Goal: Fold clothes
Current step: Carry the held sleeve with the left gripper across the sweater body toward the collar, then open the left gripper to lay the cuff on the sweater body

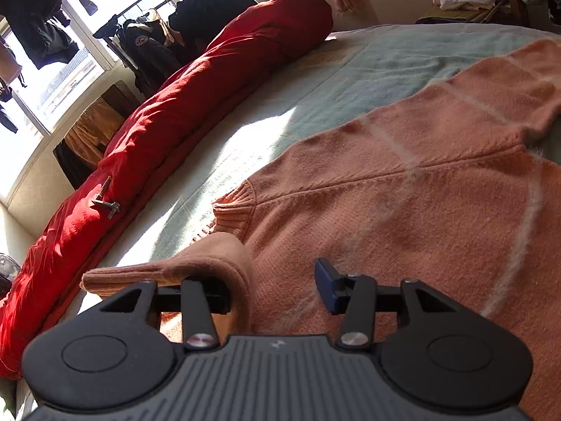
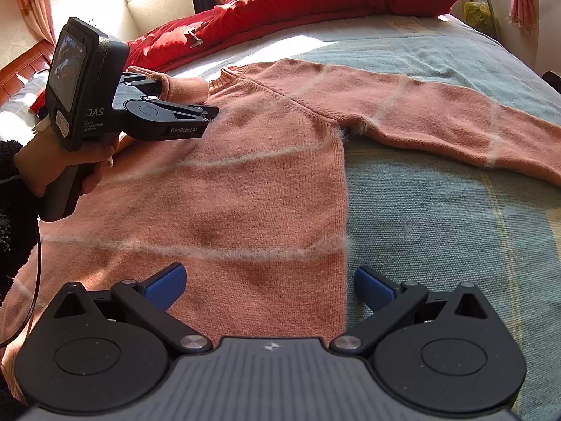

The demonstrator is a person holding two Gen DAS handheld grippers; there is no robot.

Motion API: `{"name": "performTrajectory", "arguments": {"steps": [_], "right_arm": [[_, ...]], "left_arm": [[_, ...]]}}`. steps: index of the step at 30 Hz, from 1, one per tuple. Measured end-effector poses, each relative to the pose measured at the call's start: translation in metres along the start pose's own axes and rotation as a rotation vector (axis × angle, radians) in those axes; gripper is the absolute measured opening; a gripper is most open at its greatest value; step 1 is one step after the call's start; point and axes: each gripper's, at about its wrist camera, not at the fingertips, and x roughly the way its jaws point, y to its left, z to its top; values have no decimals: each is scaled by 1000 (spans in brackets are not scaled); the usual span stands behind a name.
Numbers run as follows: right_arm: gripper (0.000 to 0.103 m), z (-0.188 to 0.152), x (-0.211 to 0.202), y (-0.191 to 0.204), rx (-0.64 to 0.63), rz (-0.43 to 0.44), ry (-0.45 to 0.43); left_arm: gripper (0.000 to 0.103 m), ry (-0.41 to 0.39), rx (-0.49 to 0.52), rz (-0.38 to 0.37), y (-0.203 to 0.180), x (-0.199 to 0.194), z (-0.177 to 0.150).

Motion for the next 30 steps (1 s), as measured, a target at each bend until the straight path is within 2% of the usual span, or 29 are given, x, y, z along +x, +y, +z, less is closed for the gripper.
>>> {"name": "performTrajectory", "arguments": {"steps": [4,10,15,18,20,23,26,30], "right_arm": [[103,0,1,0,-2,-1,0],[103,0,1,-2,6,3,-5],[103,0,1,-1,4,1,-5],[103,0,1,-1,4,0,-4],[103,0,1,-2,4,1,-5],[103,-1,1,-1,2,0,-7],[103,-1,1,-2,2,0,-7],[103,0,0,-1,4,-5,-5]], "left_arm": [[48,2,134,42,-12,0,4],[48,-2,277,70,-21,-1,3],[50,-35,283,34,-17,-14,4],[63,-54,238,-23,-5,-28,3],[64,-67,202,-69,5,-38,2],[64,-59,86,-154,27,-51,-6],[65,-47,-67,-182,55,-65,-28],[65,-7,-234,-128,89,-80,-69]]}}
